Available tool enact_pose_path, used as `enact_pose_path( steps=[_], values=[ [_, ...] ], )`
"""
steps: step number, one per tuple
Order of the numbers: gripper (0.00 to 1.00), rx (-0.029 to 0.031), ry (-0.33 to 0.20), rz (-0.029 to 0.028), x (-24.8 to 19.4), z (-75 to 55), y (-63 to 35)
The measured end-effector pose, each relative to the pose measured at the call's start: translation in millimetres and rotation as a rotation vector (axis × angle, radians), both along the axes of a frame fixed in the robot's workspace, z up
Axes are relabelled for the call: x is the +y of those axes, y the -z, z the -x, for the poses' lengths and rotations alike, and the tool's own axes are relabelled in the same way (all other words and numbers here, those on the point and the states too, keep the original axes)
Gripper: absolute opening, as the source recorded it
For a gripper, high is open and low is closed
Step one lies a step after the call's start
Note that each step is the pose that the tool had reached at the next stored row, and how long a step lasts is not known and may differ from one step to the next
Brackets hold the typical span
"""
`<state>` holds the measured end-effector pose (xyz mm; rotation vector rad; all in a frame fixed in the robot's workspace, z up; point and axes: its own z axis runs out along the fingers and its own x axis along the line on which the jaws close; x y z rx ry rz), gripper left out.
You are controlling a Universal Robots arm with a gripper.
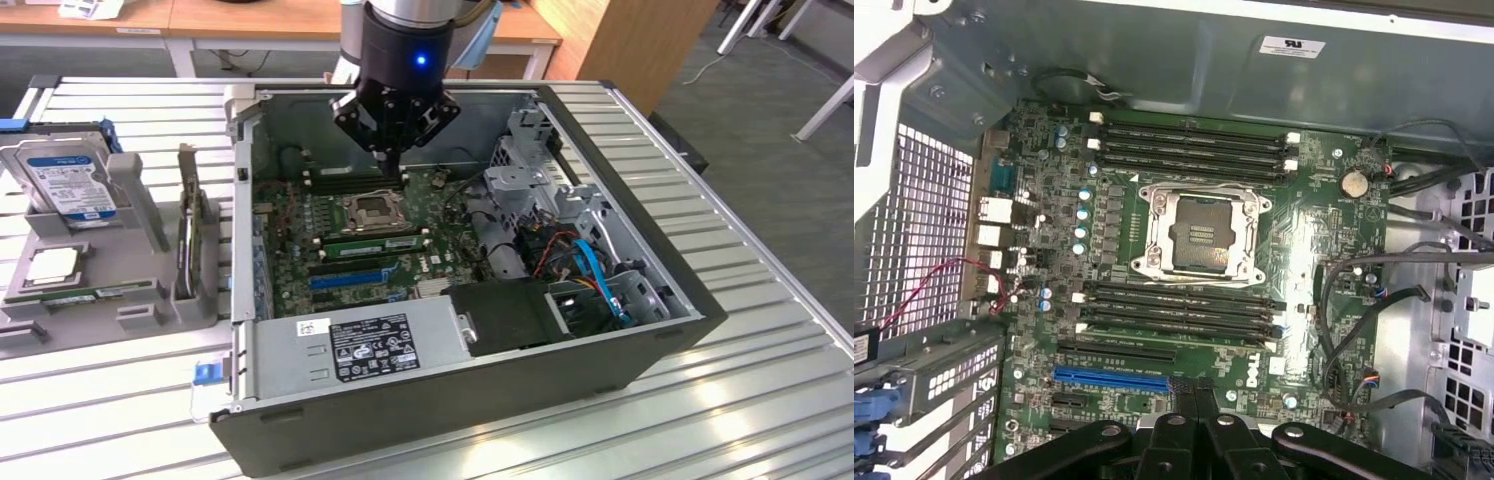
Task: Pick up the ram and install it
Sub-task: 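Press down the ram until it locks into place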
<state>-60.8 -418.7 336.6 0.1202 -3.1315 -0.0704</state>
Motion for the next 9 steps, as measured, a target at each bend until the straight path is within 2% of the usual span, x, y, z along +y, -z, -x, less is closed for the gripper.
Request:
enact_pose_path(
  steps=[6, 9],
  values=[
    [0.1, 0.0011, 0.0, -0.0002, 0.0, 0.0, 2.6],
    [0.1, 0.0052, 0.0, -0.0007, 0.0, -0.1, 2.8]
  ],
)
